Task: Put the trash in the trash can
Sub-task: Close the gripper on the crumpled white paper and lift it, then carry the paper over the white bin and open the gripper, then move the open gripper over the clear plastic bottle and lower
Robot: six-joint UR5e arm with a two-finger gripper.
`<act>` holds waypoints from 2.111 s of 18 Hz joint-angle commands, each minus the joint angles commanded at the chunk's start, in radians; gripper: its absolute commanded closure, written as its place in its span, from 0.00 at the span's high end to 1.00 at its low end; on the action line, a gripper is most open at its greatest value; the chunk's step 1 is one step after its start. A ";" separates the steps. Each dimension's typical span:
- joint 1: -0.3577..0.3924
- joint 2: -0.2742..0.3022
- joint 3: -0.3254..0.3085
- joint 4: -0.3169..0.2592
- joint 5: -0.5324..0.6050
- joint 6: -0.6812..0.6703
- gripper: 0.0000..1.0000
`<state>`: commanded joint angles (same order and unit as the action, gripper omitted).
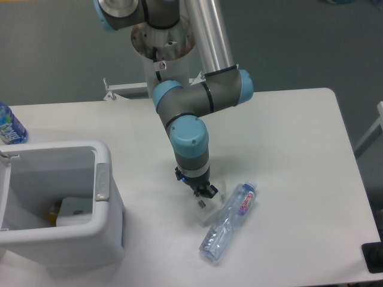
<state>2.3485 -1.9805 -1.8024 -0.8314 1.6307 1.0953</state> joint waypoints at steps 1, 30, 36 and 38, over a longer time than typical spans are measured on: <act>0.002 0.021 0.000 -0.002 -0.005 -0.014 0.00; -0.264 0.216 0.359 -0.020 -0.459 -0.937 0.79; -0.233 0.223 0.370 -0.023 -0.457 -0.947 1.00; -0.184 0.223 0.370 -0.023 -0.457 -0.947 1.00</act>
<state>2.1642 -1.7579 -1.4327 -0.8544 1.1735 0.1488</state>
